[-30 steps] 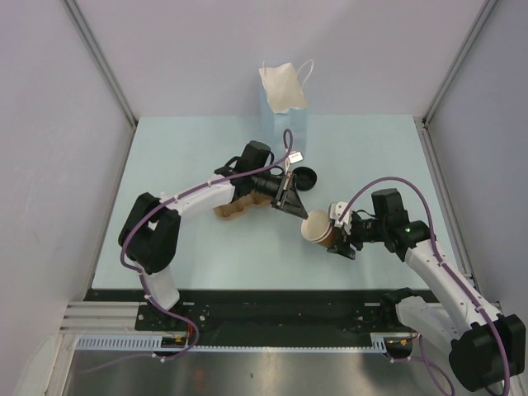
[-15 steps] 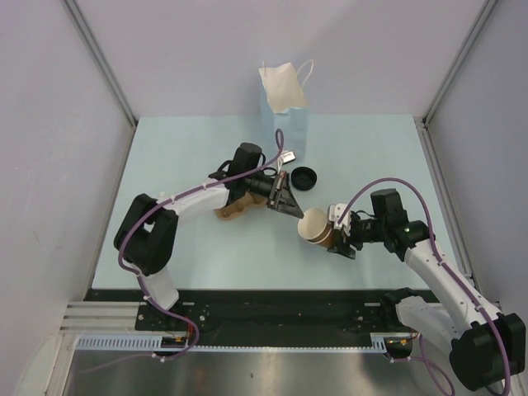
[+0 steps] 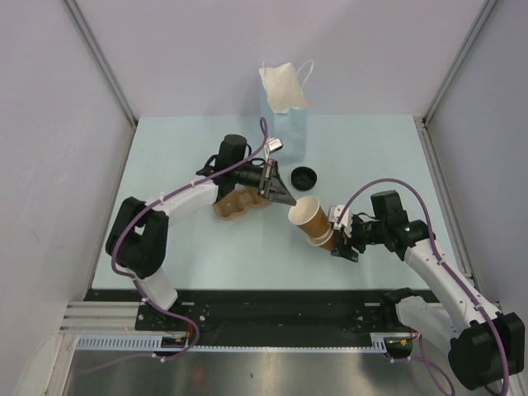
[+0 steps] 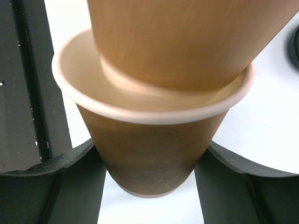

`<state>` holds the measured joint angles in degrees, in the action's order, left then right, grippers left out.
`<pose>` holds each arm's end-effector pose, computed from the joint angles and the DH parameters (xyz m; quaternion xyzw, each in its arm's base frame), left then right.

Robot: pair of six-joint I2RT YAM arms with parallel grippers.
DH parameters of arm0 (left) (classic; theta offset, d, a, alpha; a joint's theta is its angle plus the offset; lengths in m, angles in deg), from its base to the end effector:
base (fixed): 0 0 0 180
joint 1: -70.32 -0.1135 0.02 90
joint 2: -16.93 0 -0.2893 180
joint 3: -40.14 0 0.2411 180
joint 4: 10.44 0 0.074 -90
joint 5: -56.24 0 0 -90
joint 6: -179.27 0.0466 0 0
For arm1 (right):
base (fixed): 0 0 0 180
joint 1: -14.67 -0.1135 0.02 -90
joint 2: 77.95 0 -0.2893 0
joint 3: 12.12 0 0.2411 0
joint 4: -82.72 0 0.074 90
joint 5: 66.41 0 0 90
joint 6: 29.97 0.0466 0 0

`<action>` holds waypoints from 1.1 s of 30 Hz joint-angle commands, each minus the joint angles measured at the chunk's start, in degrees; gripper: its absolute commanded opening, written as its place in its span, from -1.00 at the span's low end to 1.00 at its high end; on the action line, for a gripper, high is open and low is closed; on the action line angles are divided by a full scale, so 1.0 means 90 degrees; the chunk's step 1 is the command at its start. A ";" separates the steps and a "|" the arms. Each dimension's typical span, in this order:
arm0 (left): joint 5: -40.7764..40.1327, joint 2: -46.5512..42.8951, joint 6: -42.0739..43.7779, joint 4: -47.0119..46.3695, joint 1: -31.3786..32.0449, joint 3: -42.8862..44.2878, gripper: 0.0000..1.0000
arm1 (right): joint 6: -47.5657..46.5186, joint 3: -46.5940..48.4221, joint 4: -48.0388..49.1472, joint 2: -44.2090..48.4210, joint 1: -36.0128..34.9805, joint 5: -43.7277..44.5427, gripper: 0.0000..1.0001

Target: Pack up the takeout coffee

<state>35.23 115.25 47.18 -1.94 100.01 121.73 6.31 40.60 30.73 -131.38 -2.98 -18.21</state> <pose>0.3041 -0.2234 0.2917 0.2264 0.7247 -0.6462 0.0773 0.1379 0.0765 0.2564 -0.6090 0.6524 0.2289 0.3887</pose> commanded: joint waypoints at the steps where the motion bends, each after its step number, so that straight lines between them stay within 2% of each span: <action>1: 0.0205 -0.0592 -0.0060 -0.0135 -0.0271 0.0026 -1.00 | -0.0096 0.0021 -0.0072 0.0009 0.0037 -0.0014 0.17; 7: 0.0284 -0.0885 0.0329 0.0597 -0.0623 0.0191 -1.00 | -0.0106 -0.0018 -0.0092 0.0028 0.0086 -0.0014 0.17; 13: 0.0255 -0.0954 0.1745 0.2442 -0.0994 0.0465 -1.00 | -0.0106 -0.0028 -0.0140 0.0058 0.0184 -0.0023 0.17; 18: -0.0155 -0.0866 0.3132 0.3829 -0.1024 0.0505 -1.00 | -0.0096 -0.0028 -0.0150 0.0116 0.0242 -0.0004 0.17; 26: -0.1004 -0.0554 0.3709 0.4026 -0.1004 0.0222 -1.00 | 0.0265 -0.0028 -0.0043 0.0555 0.0252 0.0035 0.19; 33: -0.1162 -0.0056 0.4002 0.3987 -0.0926 0.0007 -1.00 | 0.0509 0.0012 0.0152 0.0663 0.0242 0.0074 0.21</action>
<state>25.86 112.76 79.47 33.95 91.25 123.10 8.94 40.55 29.70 -126.41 -0.83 -17.68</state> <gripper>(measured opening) 0.006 0.699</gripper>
